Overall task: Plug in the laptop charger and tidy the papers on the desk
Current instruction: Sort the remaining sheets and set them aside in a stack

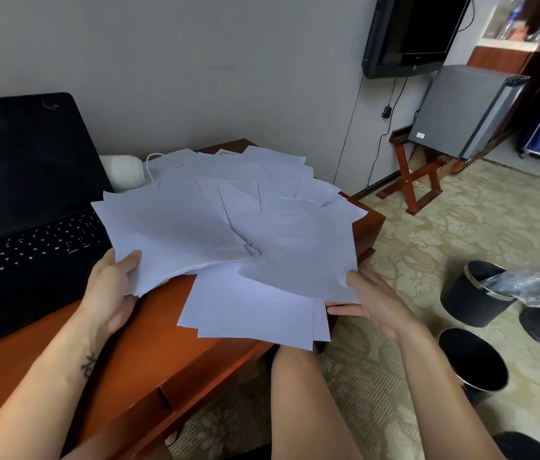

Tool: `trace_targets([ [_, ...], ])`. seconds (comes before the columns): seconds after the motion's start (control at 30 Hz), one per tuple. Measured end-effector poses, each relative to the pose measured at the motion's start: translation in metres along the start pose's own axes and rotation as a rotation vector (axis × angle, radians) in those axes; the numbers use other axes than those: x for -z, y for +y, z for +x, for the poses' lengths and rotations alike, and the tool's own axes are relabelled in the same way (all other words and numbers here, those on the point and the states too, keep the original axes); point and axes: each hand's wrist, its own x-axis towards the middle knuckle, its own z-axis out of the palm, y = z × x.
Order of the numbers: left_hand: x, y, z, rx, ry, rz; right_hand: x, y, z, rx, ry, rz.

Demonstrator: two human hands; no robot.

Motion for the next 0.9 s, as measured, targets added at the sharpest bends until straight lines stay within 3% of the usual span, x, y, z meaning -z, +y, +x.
trace_targets([
  [0.1,0.003,-0.001,0.003,0.012,-0.011,-0.069,0.005,0.010,-0.004,0.040,0.086,0.024],
  [0.23,0.001,0.003,0.001,0.028,-0.018,-0.187,0.009,0.018,-0.018,0.029,0.027,0.005],
  [0.37,-0.003,0.008,-0.003,0.046,-0.015,-0.291,0.011,0.020,-0.024,0.057,0.073,0.012],
  [0.5,-0.006,0.008,-0.006,0.051,-0.019,-0.280,0.012,0.026,-0.029,0.038,-0.034,0.005],
  [0.67,-0.008,0.006,-0.006,0.057,-0.036,-0.277,-0.020,0.038,-0.030,-0.049,-0.119,0.151],
  [0.9,-0.008,0.005,-0.007,0.079,-0.031,-0.228,-0.054,0.035,-0.018,-0.132,-0.032,0.391],
])
